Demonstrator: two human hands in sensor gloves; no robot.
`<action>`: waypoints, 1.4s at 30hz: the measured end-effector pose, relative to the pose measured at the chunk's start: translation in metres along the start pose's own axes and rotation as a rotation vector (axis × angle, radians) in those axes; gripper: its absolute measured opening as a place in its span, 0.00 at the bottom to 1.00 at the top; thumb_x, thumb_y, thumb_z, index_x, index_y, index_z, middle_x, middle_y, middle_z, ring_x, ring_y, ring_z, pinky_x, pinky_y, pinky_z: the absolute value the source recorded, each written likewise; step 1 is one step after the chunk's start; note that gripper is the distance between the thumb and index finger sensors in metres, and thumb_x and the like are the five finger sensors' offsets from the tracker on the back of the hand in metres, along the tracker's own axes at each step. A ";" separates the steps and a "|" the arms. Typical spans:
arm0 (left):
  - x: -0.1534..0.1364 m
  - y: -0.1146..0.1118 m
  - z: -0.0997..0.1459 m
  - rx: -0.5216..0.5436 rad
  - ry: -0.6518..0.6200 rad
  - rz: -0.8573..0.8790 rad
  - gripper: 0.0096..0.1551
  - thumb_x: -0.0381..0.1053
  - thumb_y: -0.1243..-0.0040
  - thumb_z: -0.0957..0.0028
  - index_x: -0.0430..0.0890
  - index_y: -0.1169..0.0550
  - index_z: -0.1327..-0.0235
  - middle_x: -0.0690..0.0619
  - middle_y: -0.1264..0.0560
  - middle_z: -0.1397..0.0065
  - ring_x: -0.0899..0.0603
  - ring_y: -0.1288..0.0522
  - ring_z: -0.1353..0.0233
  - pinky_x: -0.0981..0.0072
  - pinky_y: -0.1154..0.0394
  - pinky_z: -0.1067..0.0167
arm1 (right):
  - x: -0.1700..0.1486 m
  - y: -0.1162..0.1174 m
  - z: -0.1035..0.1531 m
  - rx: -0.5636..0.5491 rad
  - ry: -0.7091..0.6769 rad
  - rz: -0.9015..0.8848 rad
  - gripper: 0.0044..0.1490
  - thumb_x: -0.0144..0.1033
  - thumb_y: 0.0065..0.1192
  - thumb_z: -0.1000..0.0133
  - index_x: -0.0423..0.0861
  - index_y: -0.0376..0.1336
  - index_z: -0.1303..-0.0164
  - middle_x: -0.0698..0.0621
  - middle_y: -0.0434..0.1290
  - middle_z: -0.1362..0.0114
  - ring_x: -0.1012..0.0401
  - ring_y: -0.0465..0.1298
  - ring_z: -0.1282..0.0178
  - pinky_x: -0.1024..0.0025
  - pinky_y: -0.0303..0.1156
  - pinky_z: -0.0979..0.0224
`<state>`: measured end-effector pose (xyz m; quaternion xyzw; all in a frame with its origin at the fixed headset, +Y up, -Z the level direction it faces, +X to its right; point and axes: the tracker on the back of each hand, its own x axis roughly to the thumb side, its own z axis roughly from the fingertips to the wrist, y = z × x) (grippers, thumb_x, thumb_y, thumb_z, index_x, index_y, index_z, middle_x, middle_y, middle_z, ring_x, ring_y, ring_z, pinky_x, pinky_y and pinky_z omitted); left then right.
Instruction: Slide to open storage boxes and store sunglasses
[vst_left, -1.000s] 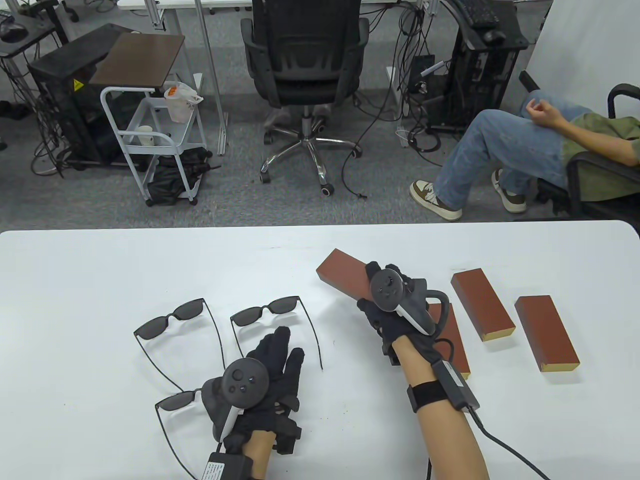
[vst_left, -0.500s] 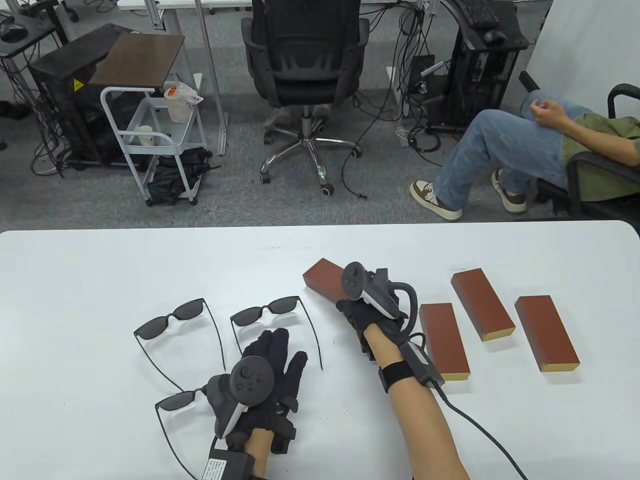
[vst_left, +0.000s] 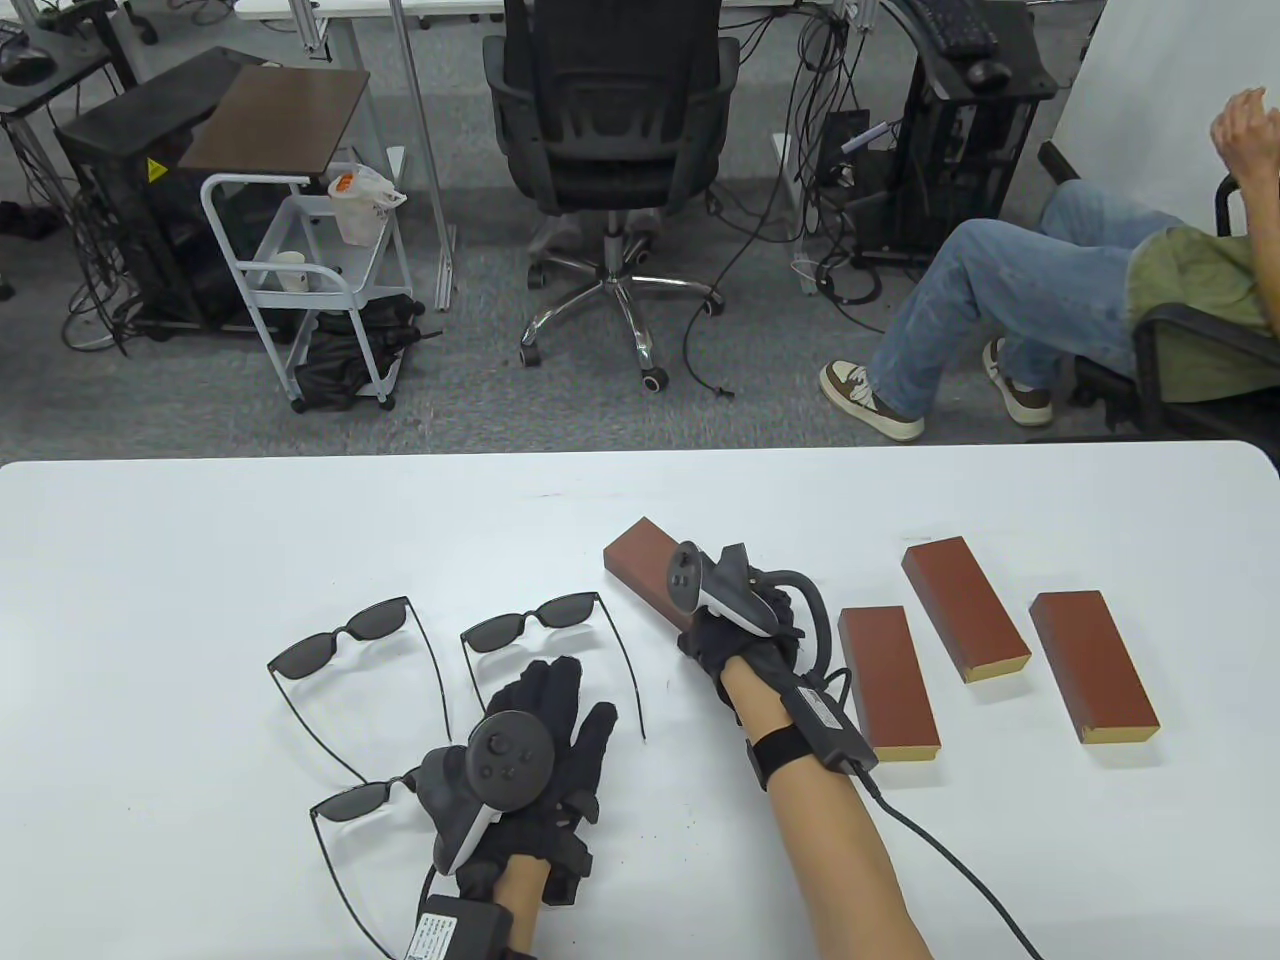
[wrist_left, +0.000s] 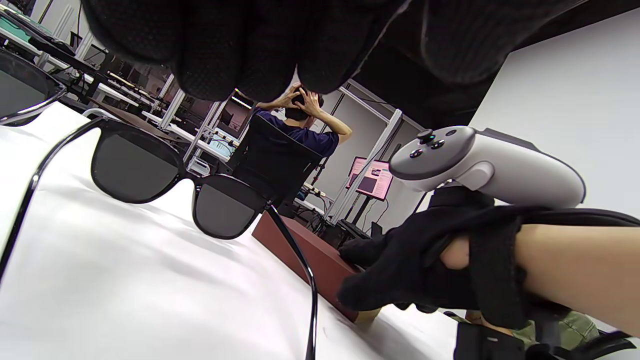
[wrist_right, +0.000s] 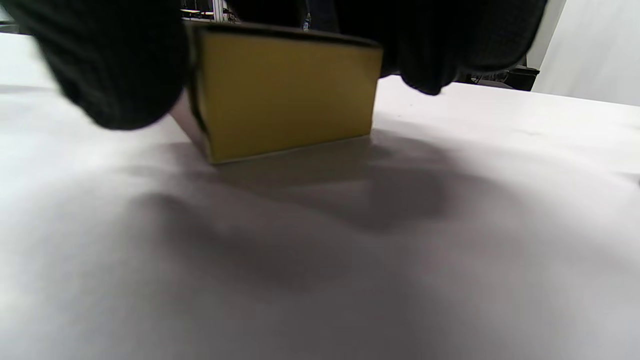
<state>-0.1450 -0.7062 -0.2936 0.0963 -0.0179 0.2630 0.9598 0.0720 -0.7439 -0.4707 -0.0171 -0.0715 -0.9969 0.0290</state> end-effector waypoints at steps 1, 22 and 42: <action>0.000 0.000 0.000 0.002 -0.002 -0.003 0.40 0.69 0.44 0.52 0.52 0.26 0.28 0.47 0.30 0.23 0.34 0.29 0.27 0.36 0.32 0.35 | -0.002 -0.003 0.004 -0.033 -0.010 -0.010 0.50 0.61 0.70 0.64 0.59 0.54 0.32 0.40 0.61 0.24 0.40 0.67 0.29 0.46 0.67 0.30; 0.015 0.003 0.003 0.055 -0.031 -0.127 0.33 0.65 0.37 0.52 0.53 0.22 0.34 0.49 0.27 0.25 0.36 0.27 0.29 0.36 0.31 0.37 | -0.096 -0.015 0.162 -0.259 -0.165 -0.210 0.40 0.58 0.67 0.61 0.54 0.65 0.39 0.43 0.69 0.28 0.42 0.71 0.32 0.47 0.69 0.31; -0.080 0.060 -0.012 -0.324 0.207 -0.552 0.37 0.59 0.25 0.60 0.57 0.22 0.34 0.51 0.26 0.24 0.38 0.25 0.28 0.37 0.29 0.37 | -0.112 -0.004 0.161 -0.234 -0.146 -0.236 0.39 0.57 0.67 0.61 0.54 0.65 0.40 0.43 0.69 0.29 0.43 0.71 0.32 0.48 0.70 0.31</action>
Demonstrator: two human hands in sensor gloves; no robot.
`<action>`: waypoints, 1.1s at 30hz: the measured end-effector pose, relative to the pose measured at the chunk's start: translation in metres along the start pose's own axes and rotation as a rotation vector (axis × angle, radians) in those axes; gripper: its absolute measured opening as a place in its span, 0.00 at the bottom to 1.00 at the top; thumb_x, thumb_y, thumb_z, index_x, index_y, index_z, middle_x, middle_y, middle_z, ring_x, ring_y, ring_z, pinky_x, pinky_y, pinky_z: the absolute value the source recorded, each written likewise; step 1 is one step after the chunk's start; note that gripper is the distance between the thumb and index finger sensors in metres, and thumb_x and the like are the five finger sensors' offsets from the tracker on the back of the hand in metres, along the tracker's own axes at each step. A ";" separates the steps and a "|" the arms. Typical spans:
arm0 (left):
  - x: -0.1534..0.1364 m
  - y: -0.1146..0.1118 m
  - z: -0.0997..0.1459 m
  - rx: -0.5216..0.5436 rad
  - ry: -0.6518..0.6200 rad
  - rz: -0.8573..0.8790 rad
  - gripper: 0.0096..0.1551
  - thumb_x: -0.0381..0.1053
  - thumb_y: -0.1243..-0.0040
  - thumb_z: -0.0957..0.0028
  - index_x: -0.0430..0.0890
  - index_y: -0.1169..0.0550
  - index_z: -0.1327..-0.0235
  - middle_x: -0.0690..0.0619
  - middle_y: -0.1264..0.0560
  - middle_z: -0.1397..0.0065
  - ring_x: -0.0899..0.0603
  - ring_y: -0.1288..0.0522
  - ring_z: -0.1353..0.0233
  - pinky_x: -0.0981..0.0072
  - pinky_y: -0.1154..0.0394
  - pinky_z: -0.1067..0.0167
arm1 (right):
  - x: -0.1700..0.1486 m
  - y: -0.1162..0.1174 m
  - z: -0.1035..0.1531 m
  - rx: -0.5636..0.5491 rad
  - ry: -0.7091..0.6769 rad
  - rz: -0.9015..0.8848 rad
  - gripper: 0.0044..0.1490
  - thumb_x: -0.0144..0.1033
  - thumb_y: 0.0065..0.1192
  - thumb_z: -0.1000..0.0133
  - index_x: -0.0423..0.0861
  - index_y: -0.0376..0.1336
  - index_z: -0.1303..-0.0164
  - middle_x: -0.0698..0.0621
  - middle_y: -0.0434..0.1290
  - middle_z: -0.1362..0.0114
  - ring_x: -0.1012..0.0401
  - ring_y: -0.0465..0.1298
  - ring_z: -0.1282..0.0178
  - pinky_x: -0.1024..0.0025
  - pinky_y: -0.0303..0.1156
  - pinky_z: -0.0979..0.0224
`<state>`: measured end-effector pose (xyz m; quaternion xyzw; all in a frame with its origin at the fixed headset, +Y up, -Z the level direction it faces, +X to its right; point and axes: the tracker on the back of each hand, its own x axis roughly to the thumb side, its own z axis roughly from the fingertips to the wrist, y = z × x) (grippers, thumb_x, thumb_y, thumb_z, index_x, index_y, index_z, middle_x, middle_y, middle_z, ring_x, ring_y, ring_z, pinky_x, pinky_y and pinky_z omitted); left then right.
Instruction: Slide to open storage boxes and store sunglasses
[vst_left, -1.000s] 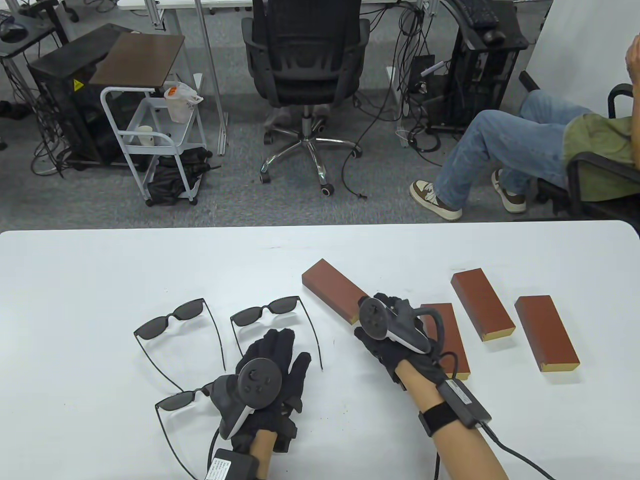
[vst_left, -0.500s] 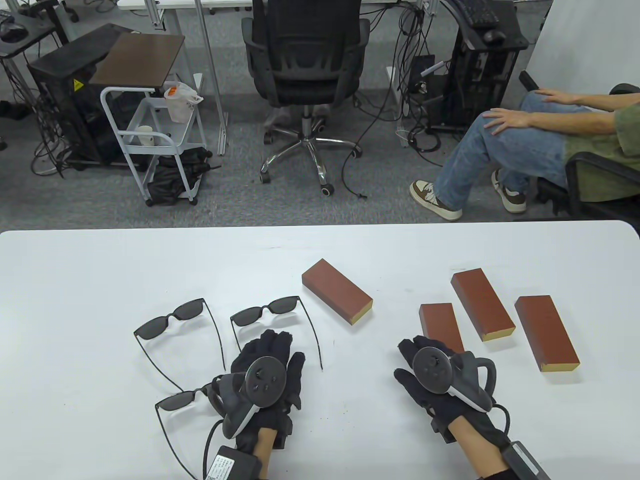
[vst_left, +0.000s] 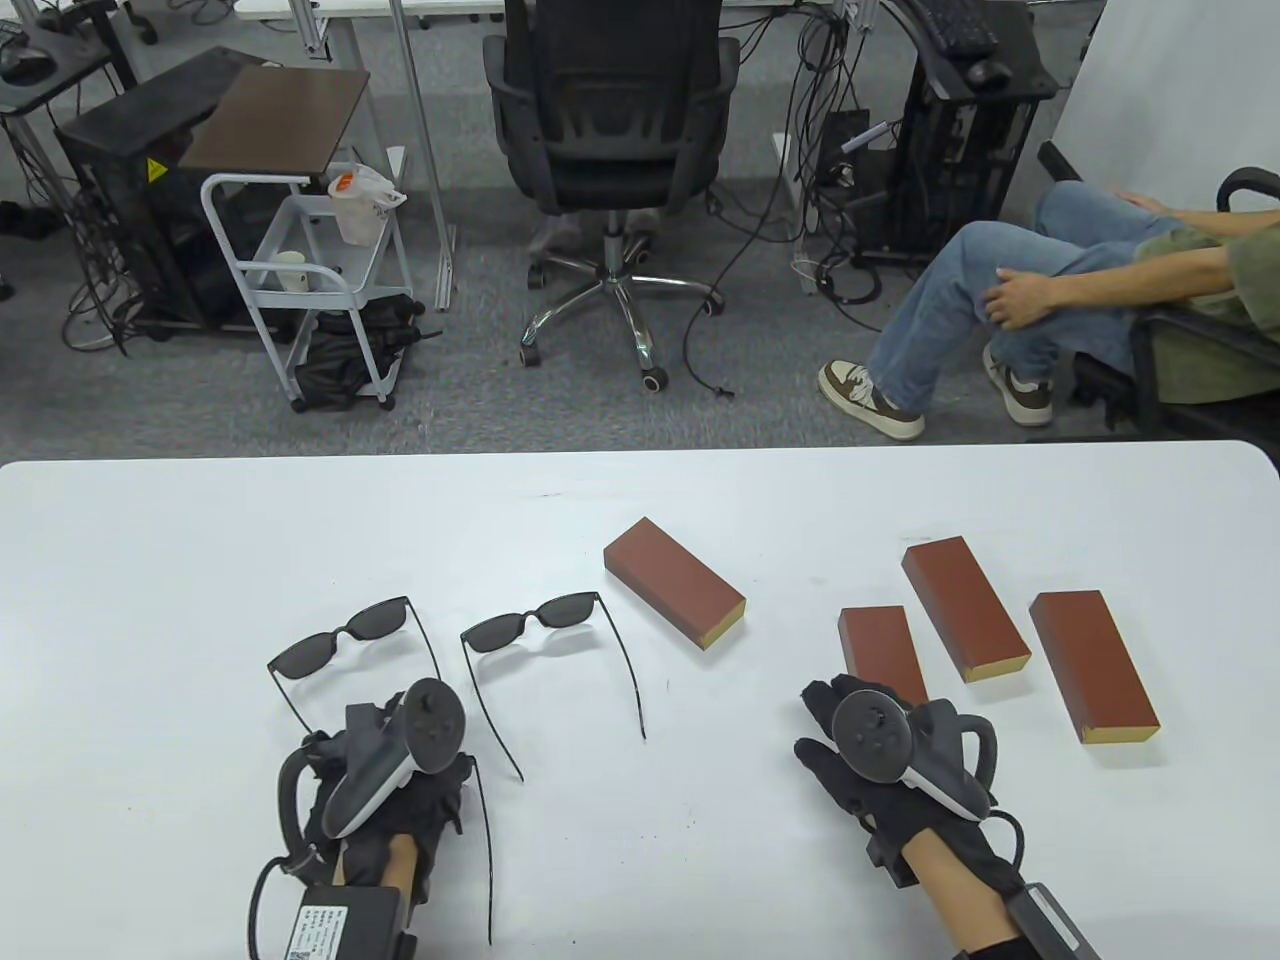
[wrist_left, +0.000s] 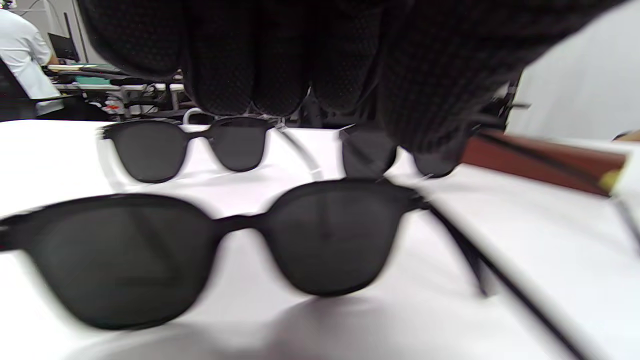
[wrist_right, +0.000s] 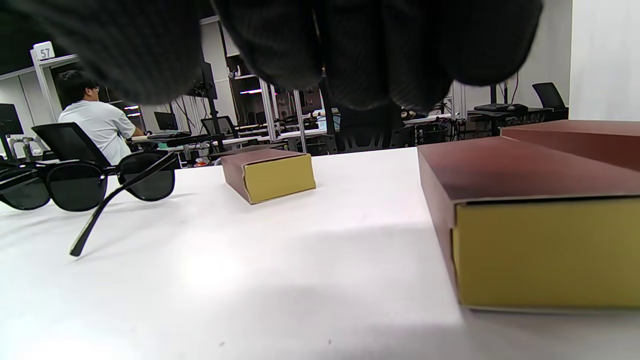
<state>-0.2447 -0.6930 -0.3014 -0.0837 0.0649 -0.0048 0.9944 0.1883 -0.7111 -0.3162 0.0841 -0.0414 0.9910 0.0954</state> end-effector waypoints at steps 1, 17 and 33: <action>-0.008 -0.002 0.000 -0.029 0.015 -0.011 0.38 0.59 0.24 0.61 0.57 0.23 0.33 0.52 0.27 0.24 0.38 0.26 0.28 0.37 0.29 0.37 | -0.001 -0.001 0.000 -0.001 0.007 -0.006 0.39 0.57 0.67 0.61 0.54 0.66 0.40 0.43 0.69 0.29 0.43 0.71 0.32 0.48 0.70 0.32; -0.044 -0.038 -0.006 -0.091 0.154 -0.103 0.25 0.49 0.29 0.57 0.59 0.17 0.43 0.55 0.21 0.32 0.42 0.21 0.34 0.40 0.26 0.40 | -0.020 -0.001 0.000 0.006 0.072 -0.042 0.39 0.57 0.67 0.61 0.53 0.65 0.40 0.43 0.69 0.29 0.42 0.71 0.32 0.48 0.70 0.31; -0.031 -0.003 0.004 -0.015 0.050 0.001 0.22 0.46 0.34 0.54 0.57 0.16 0.45 0.54 0.19 0.36 0.42 0.19 0.39 0.40 0.26 0.41 | -0.021 -0.001 0.000 -0.012 0.047 -0.078 0.39 0.56 0.68 0.60 0.52 0.64 0.39 0.43 0.69 0.29 0.43 0.71 0.32 0.49 0.70 0.31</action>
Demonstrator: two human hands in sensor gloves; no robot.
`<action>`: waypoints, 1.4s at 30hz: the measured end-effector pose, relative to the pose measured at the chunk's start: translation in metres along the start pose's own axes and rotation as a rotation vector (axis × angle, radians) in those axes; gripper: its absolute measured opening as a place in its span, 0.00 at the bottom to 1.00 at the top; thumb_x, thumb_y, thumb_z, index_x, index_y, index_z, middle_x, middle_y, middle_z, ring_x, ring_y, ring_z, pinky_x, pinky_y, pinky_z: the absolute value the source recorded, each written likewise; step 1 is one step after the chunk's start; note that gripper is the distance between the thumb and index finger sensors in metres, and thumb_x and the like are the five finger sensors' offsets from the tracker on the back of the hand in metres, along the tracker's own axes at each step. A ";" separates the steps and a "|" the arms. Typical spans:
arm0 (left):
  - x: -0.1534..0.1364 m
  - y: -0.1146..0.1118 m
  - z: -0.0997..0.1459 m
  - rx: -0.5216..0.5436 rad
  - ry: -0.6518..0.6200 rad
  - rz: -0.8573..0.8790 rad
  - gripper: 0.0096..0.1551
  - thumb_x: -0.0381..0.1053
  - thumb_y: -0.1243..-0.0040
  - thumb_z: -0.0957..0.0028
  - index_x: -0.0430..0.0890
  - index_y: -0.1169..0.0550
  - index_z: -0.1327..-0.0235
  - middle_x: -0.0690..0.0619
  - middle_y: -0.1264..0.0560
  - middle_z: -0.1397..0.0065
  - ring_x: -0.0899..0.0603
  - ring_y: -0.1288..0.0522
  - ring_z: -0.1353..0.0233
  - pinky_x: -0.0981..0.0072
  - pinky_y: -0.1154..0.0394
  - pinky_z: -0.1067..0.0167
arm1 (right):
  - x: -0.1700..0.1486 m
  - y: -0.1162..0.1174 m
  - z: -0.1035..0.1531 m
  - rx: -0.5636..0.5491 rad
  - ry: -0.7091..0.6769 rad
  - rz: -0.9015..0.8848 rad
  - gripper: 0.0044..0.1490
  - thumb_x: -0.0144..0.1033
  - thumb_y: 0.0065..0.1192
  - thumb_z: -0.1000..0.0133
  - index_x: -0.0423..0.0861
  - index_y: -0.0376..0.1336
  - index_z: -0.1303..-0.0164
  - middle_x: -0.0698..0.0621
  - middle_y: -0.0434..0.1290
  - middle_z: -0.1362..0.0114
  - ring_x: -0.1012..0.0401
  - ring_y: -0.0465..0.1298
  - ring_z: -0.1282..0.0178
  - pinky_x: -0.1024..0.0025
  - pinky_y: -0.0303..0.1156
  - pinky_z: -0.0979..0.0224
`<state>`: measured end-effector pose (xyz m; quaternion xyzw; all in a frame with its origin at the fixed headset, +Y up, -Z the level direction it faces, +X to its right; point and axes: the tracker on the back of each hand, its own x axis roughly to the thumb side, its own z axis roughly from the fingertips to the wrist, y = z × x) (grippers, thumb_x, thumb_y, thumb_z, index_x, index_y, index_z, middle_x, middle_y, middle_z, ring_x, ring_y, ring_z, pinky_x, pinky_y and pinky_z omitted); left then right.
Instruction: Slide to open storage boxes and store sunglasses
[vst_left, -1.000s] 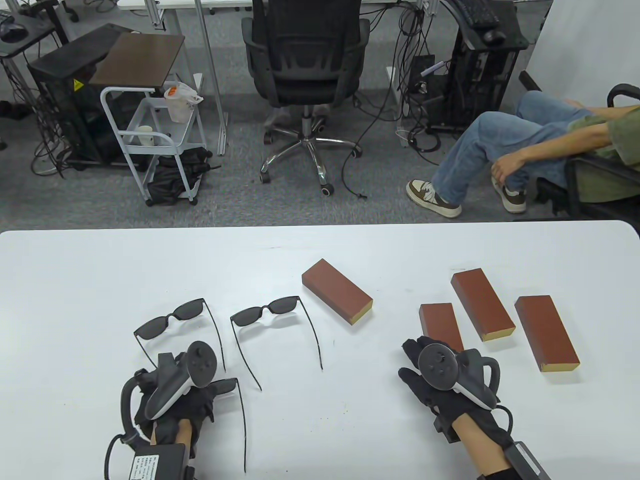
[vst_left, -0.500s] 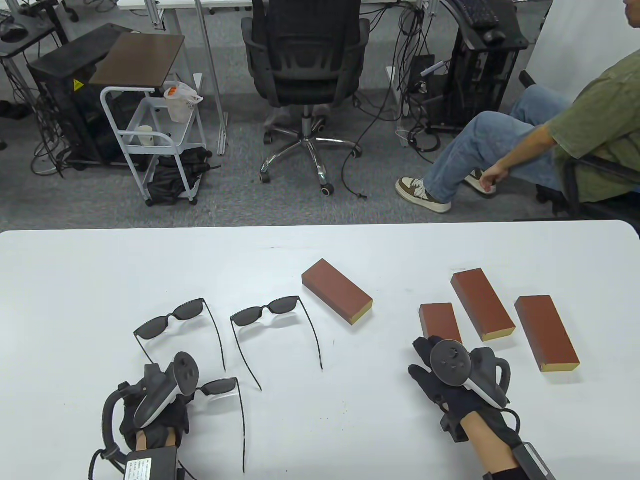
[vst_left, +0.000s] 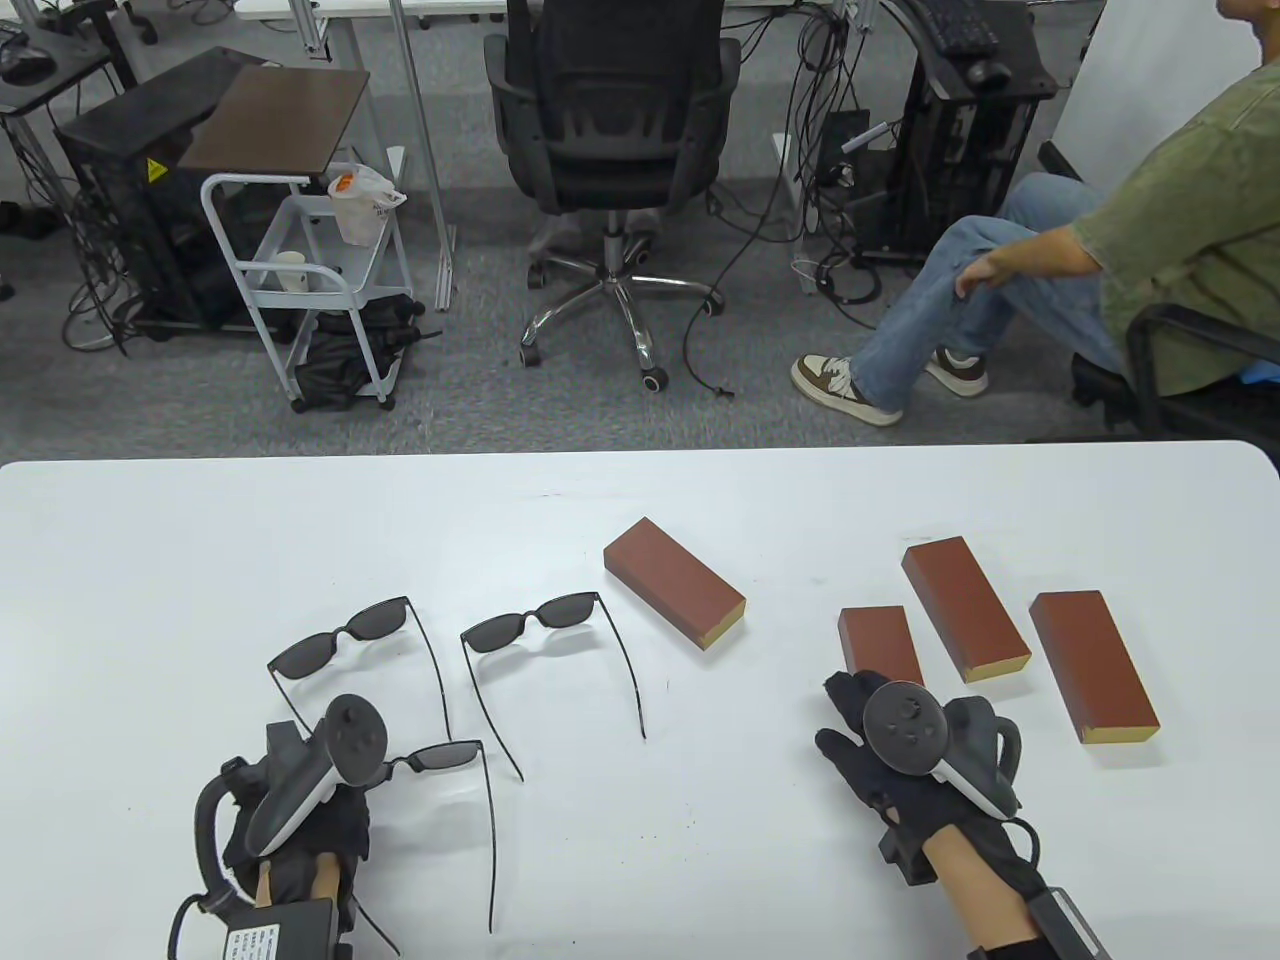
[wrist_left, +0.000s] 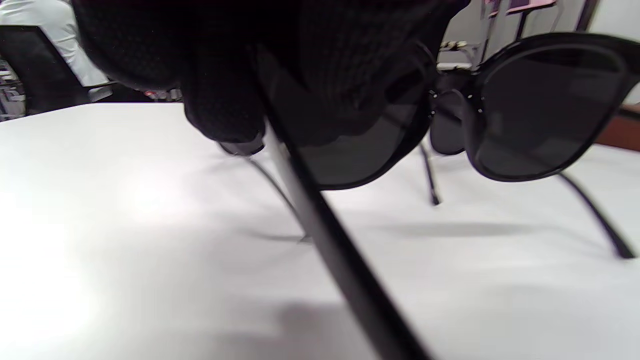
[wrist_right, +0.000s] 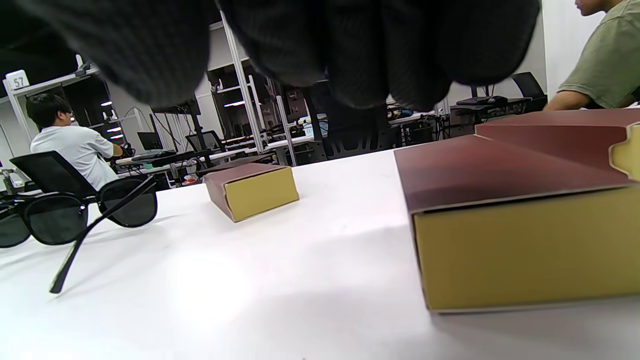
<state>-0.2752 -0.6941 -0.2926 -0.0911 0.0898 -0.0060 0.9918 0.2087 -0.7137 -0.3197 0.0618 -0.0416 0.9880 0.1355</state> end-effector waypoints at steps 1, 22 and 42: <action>0.007 0.003 0.001 0.019 -0.027 0.003 0.22 0.46 0.34 0.54 0.57 0.16 0.45 0.54 0.19 0.36 0.42 0.19 0.39 0.40 0.26 0.41 | 0.000 0.000 0.000 0.000 -0.001 -0.002 0.39 0.56 0.68 0.60 0.52 0.64 0.39 0.42 0.69 0.29 0.42 0.71 0.32 0.49 0.70 0.32; 0.192 0.017 0.015 0.149 -0.574 0.323 0.24 0.50 0.42 0.51 0.61 0.19 0.40 0.53 0.21 0.38 0.43 0.21 0.42 0.41 0.27 0.43 | 0.008 0.005 0.003 0.023 -0.161 -0.131 0.36 0.50 0.72 0.62 0.51 0.67 0.43 0.45 0.75 0.34 0.47 0.77 0.36 0.54 0.75 0.35; 0.195 0.012 0.022 0.074 -0.631 0.399 0.25 0.49 0.41 0.51 0.62 0.19 0.39 0.52 0.21 0.38 0.42 0.21 0.43 0.41 0.27 0.43 | 0.010 0.011 0.001 0.022 -0.158 -0.617 0.30 0.46 0.75 0.63 0.53 0.72 0.49 0.49 0.82 0.42 0.52 0.84 0.46 0.59 0.82 0.44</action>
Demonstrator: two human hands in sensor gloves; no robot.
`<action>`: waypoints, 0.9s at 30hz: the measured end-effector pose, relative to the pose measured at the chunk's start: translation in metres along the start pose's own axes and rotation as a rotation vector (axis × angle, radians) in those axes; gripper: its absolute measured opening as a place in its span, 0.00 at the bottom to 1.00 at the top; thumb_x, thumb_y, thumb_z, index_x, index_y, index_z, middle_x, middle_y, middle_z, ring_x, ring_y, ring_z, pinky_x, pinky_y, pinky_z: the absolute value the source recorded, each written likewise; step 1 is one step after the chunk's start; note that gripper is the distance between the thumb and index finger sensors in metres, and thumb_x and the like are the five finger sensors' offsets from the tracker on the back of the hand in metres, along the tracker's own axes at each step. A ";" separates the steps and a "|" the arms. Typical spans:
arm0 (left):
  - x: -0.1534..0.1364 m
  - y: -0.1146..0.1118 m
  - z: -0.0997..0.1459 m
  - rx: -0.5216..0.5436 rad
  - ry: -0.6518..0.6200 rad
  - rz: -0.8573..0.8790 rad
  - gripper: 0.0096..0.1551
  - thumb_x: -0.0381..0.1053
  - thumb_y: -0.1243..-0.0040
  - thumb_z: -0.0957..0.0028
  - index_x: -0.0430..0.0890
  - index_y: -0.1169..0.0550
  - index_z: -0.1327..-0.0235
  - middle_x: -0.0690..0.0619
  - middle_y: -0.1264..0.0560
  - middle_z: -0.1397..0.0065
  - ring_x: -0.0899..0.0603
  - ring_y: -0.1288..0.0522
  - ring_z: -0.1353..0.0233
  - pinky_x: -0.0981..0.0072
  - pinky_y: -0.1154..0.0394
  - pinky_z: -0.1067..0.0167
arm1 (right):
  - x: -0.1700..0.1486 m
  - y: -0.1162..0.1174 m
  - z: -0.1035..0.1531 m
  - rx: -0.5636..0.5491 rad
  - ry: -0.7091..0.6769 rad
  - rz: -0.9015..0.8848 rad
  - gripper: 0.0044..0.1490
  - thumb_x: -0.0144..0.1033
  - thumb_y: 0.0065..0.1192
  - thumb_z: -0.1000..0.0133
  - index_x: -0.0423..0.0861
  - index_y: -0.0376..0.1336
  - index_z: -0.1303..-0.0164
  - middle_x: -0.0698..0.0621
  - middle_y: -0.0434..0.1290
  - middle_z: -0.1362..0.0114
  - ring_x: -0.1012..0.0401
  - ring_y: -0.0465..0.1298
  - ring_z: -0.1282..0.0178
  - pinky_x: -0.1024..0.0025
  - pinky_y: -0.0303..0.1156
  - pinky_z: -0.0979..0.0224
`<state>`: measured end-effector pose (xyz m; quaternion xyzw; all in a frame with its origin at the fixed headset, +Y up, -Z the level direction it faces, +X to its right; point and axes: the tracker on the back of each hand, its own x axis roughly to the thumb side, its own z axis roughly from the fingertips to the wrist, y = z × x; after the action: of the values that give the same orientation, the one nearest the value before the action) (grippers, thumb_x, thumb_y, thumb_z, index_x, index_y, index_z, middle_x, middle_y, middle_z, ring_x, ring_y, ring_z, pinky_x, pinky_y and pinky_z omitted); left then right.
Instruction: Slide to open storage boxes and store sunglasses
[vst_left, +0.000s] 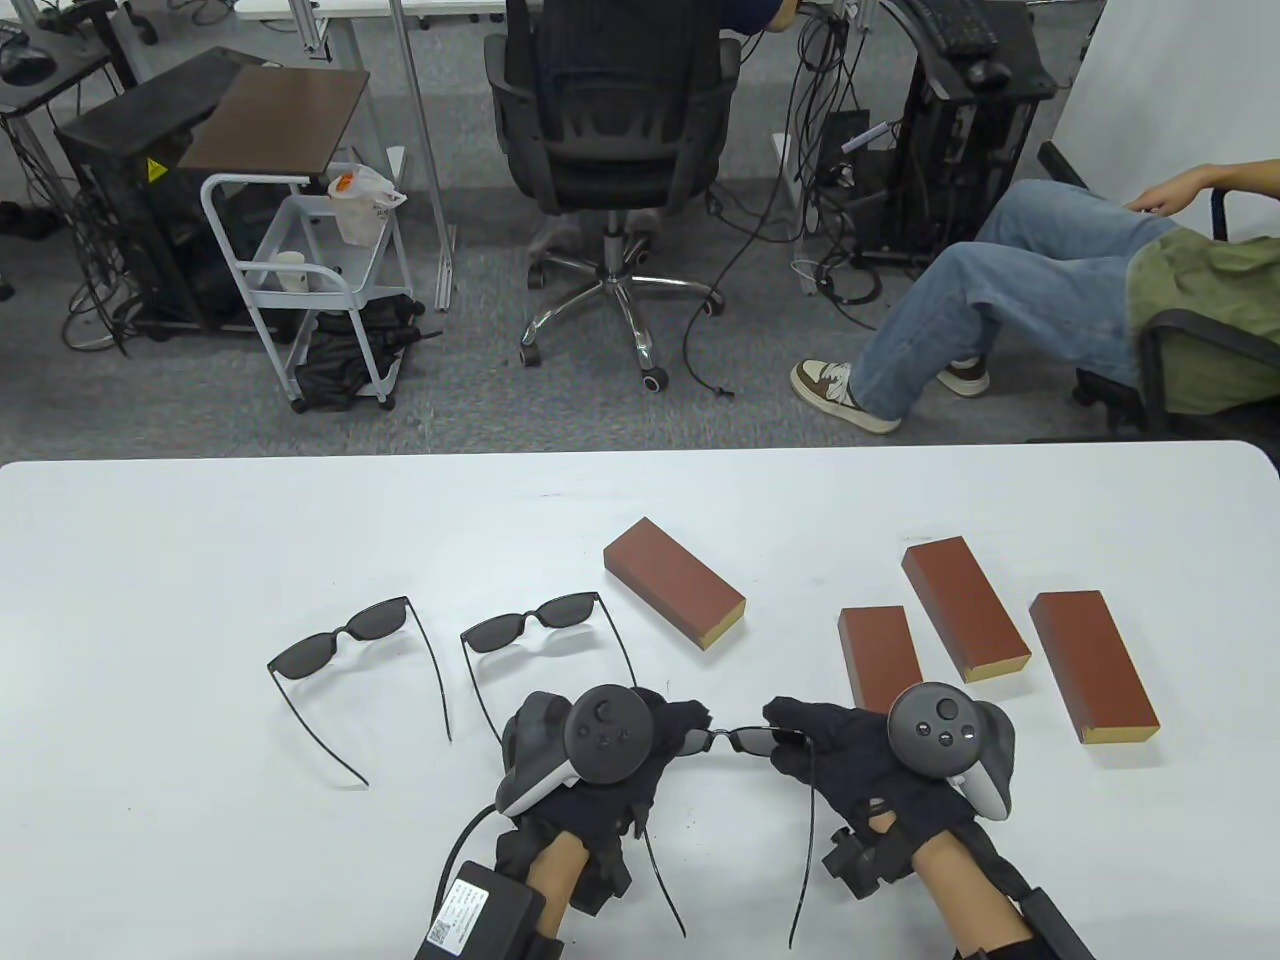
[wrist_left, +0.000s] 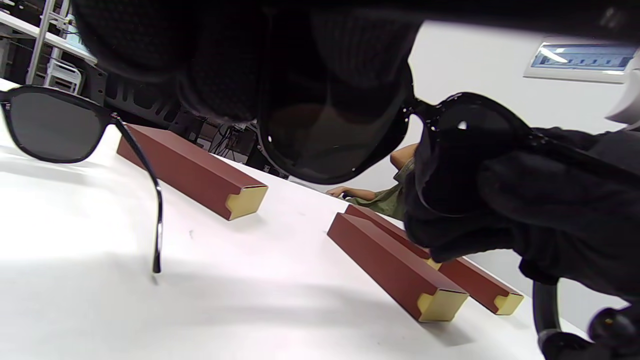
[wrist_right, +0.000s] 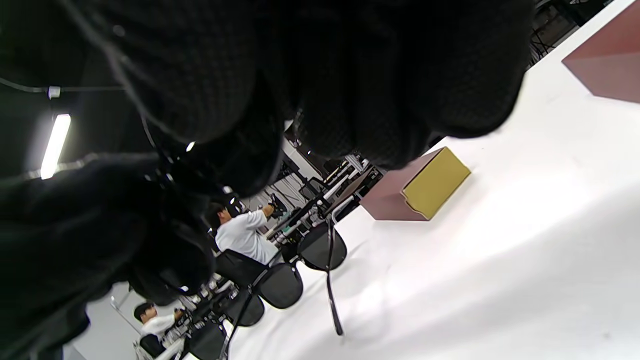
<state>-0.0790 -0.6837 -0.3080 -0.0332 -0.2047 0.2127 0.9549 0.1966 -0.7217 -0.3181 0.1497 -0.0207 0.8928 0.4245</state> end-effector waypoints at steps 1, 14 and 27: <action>-0.002 0.000 0.000 -0.005 0.009 0.015 0.25 0.50 0.41 0.50 0.62 0.19 0.39 0.52 0.21 0.38 0.42 0.21 0.43 0.41 0.27 0.43 | 0.000 0.000 0.000 -0.006 0.004 -0.013 0.29 0.45 0.74 0.62 0.54 0.72 0.50 0.49 0.82 0.43 0.52 0.84 0.47 0.59 0.82 0.45; -0.031 -0.006 0.009 0.028 0.087 0.697 0.31 0.61 0.44 0.48 0.56 0.26 0.29 0.49 0.24 0.31 0.39 0.23 0.37 0.42 0.27 0.42 | -0.001 -0.013 0.005 -0.214 0.102 -0.082 0.24 0.44 0.76 0.63 0.51 0.75 0.57 0.50 0.88 0.57 0.57 0.90 0.61 0.64 0.88 0.59; -0.038 -0.028 0.012 0.070 0.057 1.236 0.38 0.67 0.58 0.45 0.56 0.36 0.21 0.48 0.33 0.20 0.38 0.29 0.29 0.43 0.29 0.37 | -0.004 -0.004 0.014 -0.257 0.313 -0.389 0.28 0.44 0.77 0.62 0.45 0.73 0.54 0.51 0.89 0.62 0.59 0.91 0.67 0.65 0.88 0.64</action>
<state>-0.1046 -0.7260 -0.3069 -0.1201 -0.1148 0.7321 0.6607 0.2059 -0.7244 -0.3061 -0.0441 -0.0389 0.7968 0.6014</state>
